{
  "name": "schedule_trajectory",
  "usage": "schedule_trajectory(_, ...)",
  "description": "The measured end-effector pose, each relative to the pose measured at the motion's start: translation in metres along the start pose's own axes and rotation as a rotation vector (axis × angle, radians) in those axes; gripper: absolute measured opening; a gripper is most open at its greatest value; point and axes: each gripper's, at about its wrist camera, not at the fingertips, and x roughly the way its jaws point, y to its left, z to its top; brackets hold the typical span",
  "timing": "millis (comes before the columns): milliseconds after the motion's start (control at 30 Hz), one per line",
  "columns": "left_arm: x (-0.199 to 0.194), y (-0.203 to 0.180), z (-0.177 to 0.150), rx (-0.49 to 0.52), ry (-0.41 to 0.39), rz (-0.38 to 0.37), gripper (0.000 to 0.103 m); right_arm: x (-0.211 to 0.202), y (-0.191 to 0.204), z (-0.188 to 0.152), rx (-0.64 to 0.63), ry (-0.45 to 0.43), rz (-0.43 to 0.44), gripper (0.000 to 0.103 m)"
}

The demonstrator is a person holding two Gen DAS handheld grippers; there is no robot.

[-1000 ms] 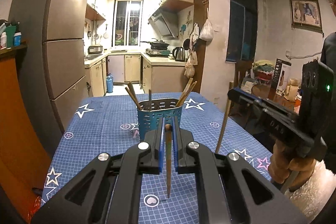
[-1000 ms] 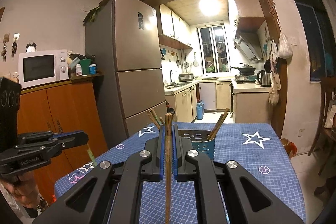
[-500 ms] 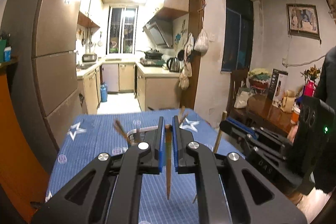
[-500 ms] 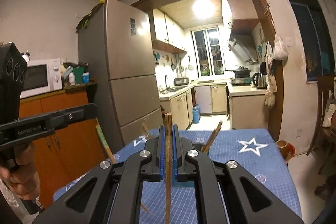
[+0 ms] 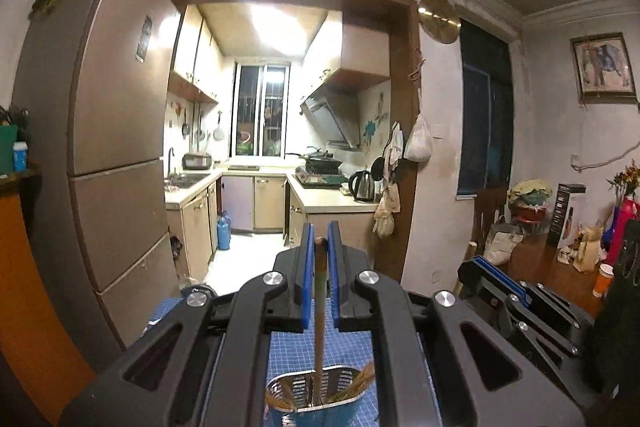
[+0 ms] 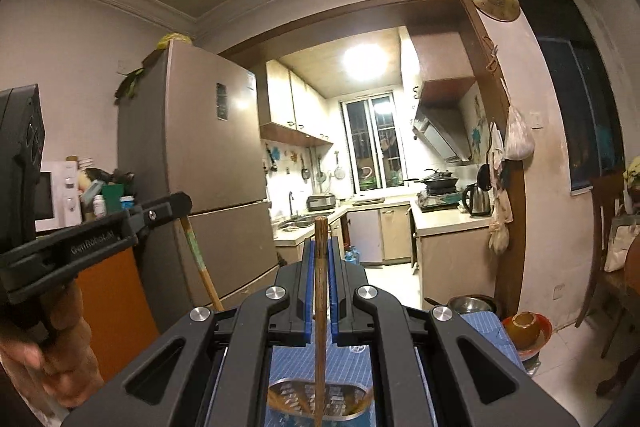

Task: Organize utensils
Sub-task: 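Lower both held chopsticks into the teal holder with both tools, then open both tools to release the chopsticks and pull back from the holder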

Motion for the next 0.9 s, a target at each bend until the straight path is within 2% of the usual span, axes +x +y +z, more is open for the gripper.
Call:
schedule_trajectory(300,0.071,0.015,-0.042,0.018,0.109,0.042,0.005,0.079,-0.011,-0.025,0.007,0.056,-0.041,0.007)
schedule_trajectory(500,0.085,0.03,-0.065,0.021,0.168,0.048,0.007,0.109,-0.015,-0.057,0.029,0.126,-0.023,0.008)
schedule_trajectory(533,0.087,0.032,-0.066,0.02,0.175,0.05,0.015,0.111,-0.016,-0.062,0.032,0.137,-0.026,0.01)
schedule_trajectory(567,0.086,0.035,-0.067,0.018,0.18,0.054,0.033,0.114,-0.017,-0.068,0.042,0.15,-0.028,0.022)
schedule_trajectory(600,0.083,0.038,-0.066,0.013,0.171,0.067,0.042,0.113,-0.018,-0.071,0.05,0.153,-0.024,0.028)
schedule_trajectory(633,0.078,0.041,-0.066,0.008,0.148,0.078,0.046,0.113,-0.019,-0.073,0.058,0.154,-0.025,0.028)
schedule_trajectory(733,0.076,0.042,-0.06,0.012,0.131,0.093,0.046,0.11,-0.016,-0.077,0.038,0.166,-0.039,0.028)
schedule_trajectory(900,0.046,0.047,-0.057,0.013,0.075,0.155,0.046,0.088,-0.014,-0.077,0.041,0.159,-0.046,0.028)
